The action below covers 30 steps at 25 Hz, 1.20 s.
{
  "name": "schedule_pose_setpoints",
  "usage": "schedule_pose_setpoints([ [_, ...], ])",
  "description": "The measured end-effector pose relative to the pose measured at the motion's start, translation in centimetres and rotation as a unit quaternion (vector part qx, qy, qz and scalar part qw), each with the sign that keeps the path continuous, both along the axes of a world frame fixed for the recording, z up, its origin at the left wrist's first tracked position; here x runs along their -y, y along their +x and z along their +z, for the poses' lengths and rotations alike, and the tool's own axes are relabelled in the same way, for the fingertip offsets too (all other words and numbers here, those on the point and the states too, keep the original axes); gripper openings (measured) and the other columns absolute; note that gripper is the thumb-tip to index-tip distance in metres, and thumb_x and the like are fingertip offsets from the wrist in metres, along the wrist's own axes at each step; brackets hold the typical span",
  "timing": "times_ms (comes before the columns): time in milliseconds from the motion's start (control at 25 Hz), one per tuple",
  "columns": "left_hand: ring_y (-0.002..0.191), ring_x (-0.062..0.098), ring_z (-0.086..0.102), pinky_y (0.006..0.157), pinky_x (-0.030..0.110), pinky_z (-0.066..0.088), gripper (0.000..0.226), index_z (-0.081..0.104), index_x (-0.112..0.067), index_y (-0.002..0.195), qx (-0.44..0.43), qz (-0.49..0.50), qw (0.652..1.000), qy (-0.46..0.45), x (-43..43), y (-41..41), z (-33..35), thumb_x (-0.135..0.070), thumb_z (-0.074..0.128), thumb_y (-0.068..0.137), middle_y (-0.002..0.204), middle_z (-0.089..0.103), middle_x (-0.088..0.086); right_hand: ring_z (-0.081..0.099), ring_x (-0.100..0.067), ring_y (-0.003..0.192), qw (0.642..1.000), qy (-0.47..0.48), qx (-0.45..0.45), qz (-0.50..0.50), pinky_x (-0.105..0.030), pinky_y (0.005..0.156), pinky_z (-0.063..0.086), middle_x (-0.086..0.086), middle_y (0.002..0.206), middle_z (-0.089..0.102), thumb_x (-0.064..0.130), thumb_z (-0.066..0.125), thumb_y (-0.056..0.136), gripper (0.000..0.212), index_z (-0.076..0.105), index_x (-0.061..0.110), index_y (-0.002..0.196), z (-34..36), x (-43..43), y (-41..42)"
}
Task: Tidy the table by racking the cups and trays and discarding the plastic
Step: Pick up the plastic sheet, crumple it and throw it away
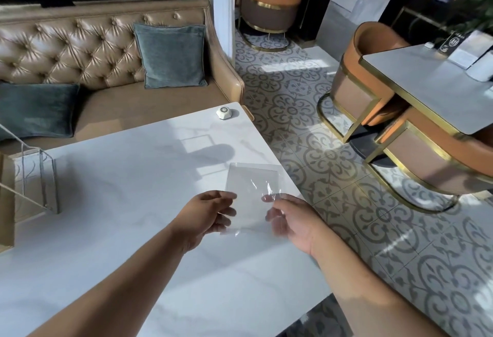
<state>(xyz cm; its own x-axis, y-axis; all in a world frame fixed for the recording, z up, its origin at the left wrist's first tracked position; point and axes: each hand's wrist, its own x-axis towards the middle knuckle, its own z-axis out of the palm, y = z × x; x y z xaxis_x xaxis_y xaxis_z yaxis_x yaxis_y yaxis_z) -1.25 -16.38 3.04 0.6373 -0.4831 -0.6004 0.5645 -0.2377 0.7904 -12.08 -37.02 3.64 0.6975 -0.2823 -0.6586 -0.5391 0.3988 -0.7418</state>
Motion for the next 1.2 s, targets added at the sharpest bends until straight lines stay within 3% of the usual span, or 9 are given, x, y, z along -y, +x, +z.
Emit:
schedule_pose_setpoints([
  [160, 0.051, 0.016, 0.047, 0.051, 0.024, 0.046, 0.027, 0.071, -0.019, 0.087, -0.035, -0.003, 0.997, -0.062, 2.5, -0.5, -0.6, 0.0, 0.053, 0.096, 0.065, 0.052, 0.005, 0.042, -0.018, 0.046, 0.998, 0.018, 0.038, -0.043, -0.023, 0.045, 0.033, -0.003, 0.062, 0.051, -0.004, 0.052, 0.088, 0.034, 0.072, 0.019, 0.075, -0.8, 2.1, -1.1],
  [280, 0.053, 0.02, 0.048, 0.053, 0.027, 0.046, 0.029, 0.072, -0.016, 0.079, -0.043, -0.001, 0.998, -0.055, 5.1, -0.6, -1.0, -0.008, 0.048, 0.093, 0.067, 0.054, 0.005, 0.044, -0.019, 0.046, 0.998, 0.007, 0.043, -0.037, -0.024, 0.045, 0.035, -0.005, 0.064, 0.05, -0.007, 0.049, 0.089, 0.038, 0.067, 0.017, 0.065, -0.9, 4.1, -1.7],
  [400, 0.065, 0.021, 0.063, 0.064, 0.031, 0.053, 0.024, 0.077, -0.014, 0.094, -0.041, -0.028, 0.999, -0.012, 8.5, -0.8, -1.4, -0.03, 0.059, 0.093, 0.082, 0.069, 0.004, 0.051, -0.02, 0.049, 0.998, -0.026, 0.036, -0.033, -0.027, 0.048, 0.042, -0.008, 0.072, 0.056, -0.008, 0.042, 0.094, 0.037, 0.067, 0.01, 0.074, -1.2, 7.7, -2.4],
  [560, 0.073, 0.018, 0.073, 0.07, 0.031, 0.059, 0.047, 0.064, -0.029, 0.122, 0.099, -0.081, 0.99, 0.056, 14.9, -1.8, -2.6, -0.018, 0.081, 0.079, 0.093, 0.081, 0.001, 0.061, -0.021, 0.082, 0.993, -0.119, 0.008, 0.004, -0.028, 0.064, 0.049, -0.005, 0.1, 0.072, -0.008, 0.043, 0.095, 0.035, 0.073, 0.011, 0.096, -2.0, 14.0, -4.0],
  [800, 0.089, 0.017, 0.071, 0.076, 0.032, 0.053, 0.011, 0.068, -0.031, 0.093, 0.325, -0.135, 0.925, 0.142, 24.7, -2.5, -4.3, -0.022, 0.074, 0.093, 0.097, 0.075, -0.003, 0.058, -0.019, 0.075, 0.989, -0.14, 0.032, 0.045, -0.037, 0.075, 0.049, -0.006, 0.083, 0.062, 0.002, 0.051, 0.09, 0.042, 0.063, 0.018, 0.127, -4.1, 23.2, -5.1],
  [920, 0.09, 0.011, 0.067, 0.075, 0.028, 0.052, 0.003, 0.067, -0.029, 0.098, 0.398, -0.186, 0.882, 0.171, 27.9, -2.4, -4.9, -0.032, 0.068, 0.097, 0.096, 0.072, -0.011, 0.057, -0.005, 0.072, 0.946, -0.269, -0.012, 0.179, -0.016, 0.057, 0.043, 0.007, 0.091, 0.06, 0.033, 0.07, 0.079, 0.056, 0.054, 0.03, 0.133, -5.1, 24.8, -4.1],
  [1000, 0.089, 0.01, 0.066, 0.072, 0.024, 0.049, 0.003, 0.067, -0.031, 0.099, 0.429, -0.209, 0.86, 0.178, 29.6, -2.1, -5.2, -0.032, 0.065, 0.098, 0.093, 0.07, -0.014, 0.057, -0.005, 0.088, 0.897, -0.356, -0.028, 0.259, -0.014, 0.057, 0.04, 0.015, 0.105, 0.055, 0.04, 0.073, 0.076, 0.071, 0.044, 0.038, 0.141, -5.9, 25.2, -2.8],
  [1120, 0.089, 0.011, 0.067, 0.075, 0.024, 0.05, 0.005, 0.067, -0.032, 0.099, 0.452, -0.226, 0.844, 0.18, 31.0, -1.3, -6.1, -0.028, 0.065, 0.097, 0.093, 0.07, -0.015, 0.061, -0.023, 0.084, 0.811, -0.513, -0.01, 0.279, -0.028, 0.067, 0.041, 0.011, 0.083, 0.059, 0.027, 0.069, 0.085, 0.019, 0.062, 0.026, 0.103, -7.4, 25.6, -0.8],
  [1200, 0.095, 0.014, 0.067, 0.08, 0.028, 0.053, 0.009, 0.067, -0.033, 0.103, 0.462, -0.238, 0.834, 0.187, 31.0, -0.5, -7.2, -0.028, 0.066, 0.095, 0.097, 0.071, -0.013, 0.05, -0.027, 0.07, 0.777, -0.568, 0.006, 0.273, -0.027, 0.062, 0.038, 0.002, 0.067, 0.054, 0.02, 0.067, 0.087, 0.014, 0.057, 0.023, 0.078, -8.6, 26.0, 0.1],
])
